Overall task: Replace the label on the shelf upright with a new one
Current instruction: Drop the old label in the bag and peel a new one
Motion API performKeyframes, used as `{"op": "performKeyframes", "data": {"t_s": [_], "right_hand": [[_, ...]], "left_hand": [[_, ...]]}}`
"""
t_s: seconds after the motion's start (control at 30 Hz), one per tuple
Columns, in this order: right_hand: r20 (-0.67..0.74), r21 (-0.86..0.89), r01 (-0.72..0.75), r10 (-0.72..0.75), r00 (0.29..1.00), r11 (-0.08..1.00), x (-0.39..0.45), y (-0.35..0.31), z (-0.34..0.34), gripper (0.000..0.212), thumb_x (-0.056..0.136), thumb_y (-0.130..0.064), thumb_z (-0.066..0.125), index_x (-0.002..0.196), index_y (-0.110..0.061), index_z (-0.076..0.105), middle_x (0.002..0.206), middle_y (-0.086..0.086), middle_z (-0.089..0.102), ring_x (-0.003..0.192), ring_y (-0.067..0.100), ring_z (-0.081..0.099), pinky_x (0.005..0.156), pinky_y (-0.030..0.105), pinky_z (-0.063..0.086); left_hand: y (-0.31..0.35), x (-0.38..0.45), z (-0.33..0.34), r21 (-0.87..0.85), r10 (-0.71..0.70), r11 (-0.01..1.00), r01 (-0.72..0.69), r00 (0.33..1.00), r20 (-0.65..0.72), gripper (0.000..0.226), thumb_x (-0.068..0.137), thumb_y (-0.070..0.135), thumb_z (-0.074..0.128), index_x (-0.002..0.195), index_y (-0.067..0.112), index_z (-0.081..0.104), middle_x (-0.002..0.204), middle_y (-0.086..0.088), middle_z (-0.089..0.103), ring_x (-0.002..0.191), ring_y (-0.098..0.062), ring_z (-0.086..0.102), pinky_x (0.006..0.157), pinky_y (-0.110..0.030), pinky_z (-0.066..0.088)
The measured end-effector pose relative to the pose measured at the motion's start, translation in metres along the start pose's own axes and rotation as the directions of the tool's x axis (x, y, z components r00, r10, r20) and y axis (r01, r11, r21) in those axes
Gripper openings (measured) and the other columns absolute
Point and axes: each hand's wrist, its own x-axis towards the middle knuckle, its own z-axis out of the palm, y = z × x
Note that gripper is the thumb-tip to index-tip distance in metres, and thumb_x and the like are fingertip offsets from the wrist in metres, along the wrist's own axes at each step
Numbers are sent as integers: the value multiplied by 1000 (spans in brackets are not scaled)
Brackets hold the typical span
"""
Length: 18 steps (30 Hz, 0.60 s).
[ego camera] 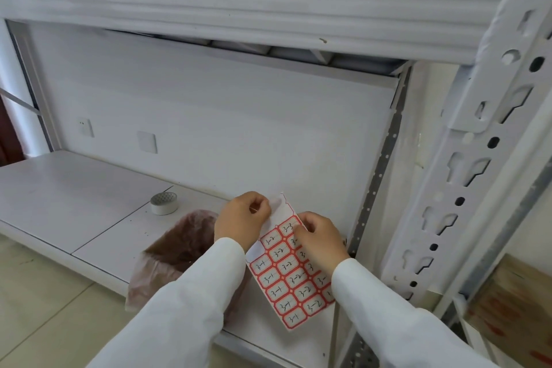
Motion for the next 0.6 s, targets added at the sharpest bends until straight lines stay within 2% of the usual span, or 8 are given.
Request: {"op": "performKeyframes", "data": {"t_s": [0.13,0.2,0.27,0.4,0.5,0.53,0.6], "right_hand": [[1,21,-150,150,989,988,10,18,4,21,96,-21,40,97,-20,61,86,-4,66,73,8,62,60,18,45],[-32,48,-241,243,970,969,19,29,8,22,94,-19,41,86,-22,61,84,-1,69,75,14,65,70,28,53],[-47,106,-320,327,944,941,29,42,14,23,92,-16,42,85,-19,64,85,3,72,79,20,69,80,37,56],[-54,253,-422,449,892,870,42,68,28,23,92,-13,43,89,-9,65,86,8,73,77,24,71,68,31,56],[-76,291,-449,488,869,845,50,83,34,23,91,-11,43,84,-8,64,90,12,72,80,27,69,73,35,55],[-74,292,-462,501,862,838,52,85,36,23,90,-11,43,91,-5,65,95,14,72,83,29,69,75,37,55],[-75,287,-489,528,846,824,54,87,40,34,88,-15,44,118,-2,55,118,16,63,100,33,62,82,38,50]], "left_hand": [[-6,2,-3,-49,-74,996,69,992,-98,21,93,34,47,84,20,60,80,2,63,70,-18,58,79,-34,54],[-9,1,-4,-17,-73,997,72,992,-104,21,93,34,47,83,20,59,79,3,62,69,-18,57,79,-35,54],[-10,-1,-4,26,-67,997,70,994,-84,21,92,34,47,82,20,59,81,2,64,73,-20,60,79,-35,54],[-10,-1,-4,64,-64,996,67,997,-35,22,88,35,49,82,18,60,85,1,69,82,-23,63,79,-34,51],[-9,-3,-3,78,-55,995,57,998,-24,23,88,36,50,83,17,61,85,1,69,82,-23,63,78,-34,49],[-9,-3,-4,83,-55,995,57,998,-23,23,87,37,50,83,17,62,84,1,69,82,-23,62,78,-33,49],[-9,-3,-4,98,-58,993,59,998,-14,22,87,38,52,81,19,61,82,3,68,82,-22,62,77,-32,47]]}}
